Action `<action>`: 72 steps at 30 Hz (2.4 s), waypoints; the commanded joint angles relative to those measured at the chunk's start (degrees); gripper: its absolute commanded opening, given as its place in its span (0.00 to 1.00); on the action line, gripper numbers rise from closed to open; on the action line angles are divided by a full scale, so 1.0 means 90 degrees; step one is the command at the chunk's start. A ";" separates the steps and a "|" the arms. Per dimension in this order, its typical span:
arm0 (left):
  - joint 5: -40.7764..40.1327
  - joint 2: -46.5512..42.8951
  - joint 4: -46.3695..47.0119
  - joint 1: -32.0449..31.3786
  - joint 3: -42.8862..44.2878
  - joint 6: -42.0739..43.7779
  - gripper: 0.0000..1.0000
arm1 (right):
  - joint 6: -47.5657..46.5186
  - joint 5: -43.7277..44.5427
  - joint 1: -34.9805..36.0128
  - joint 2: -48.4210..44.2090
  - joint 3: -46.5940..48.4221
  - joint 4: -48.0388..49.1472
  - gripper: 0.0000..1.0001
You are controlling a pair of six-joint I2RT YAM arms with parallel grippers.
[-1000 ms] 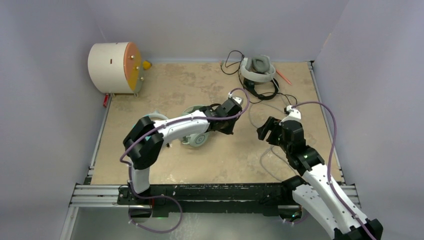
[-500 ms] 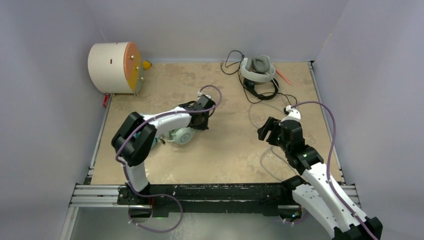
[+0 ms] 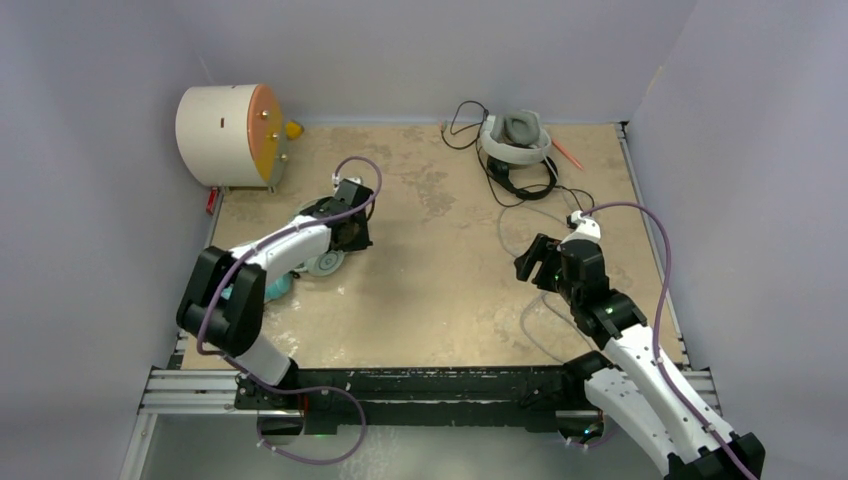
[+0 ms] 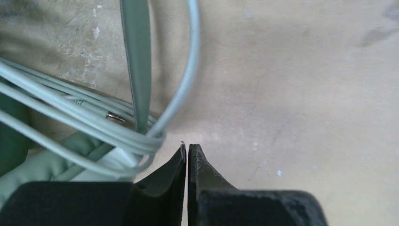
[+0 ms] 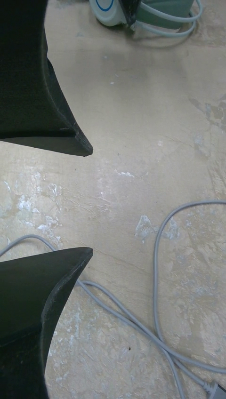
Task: Wrap the headphones
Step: Move the headphones to the center of the board, then pick up the headphones from the corner of the board.
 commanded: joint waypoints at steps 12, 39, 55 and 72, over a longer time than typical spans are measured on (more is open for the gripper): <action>0.1651 -0.2535 0.0444 -0.0284 -0.0413 0.0097 0.49 | -0.0443 -0.0525 0.0009 0.0703 0.0746 0.0047 0.76; 0.1112 -0.5094 0.0022 -0.0280 -0.1094 0.0167 0.89 | -0.1246 -0.0655 -0.0436 0.3675 0.2994 0.0834 0.98; 0.1338 -0.5807 0.0133 -0.0277 -0.1237 0.0558 0.91 | -0.2663 -0.1022 -0.1215 0.6619 0.5652 0.0871 0.90; 0.1124 -0.5302 0.0001 -0.0282 -0.1034 0.0386 0.92 | -0.5344 -0.1514 -0.1219 0.9799 0.9337 0.0224 0.99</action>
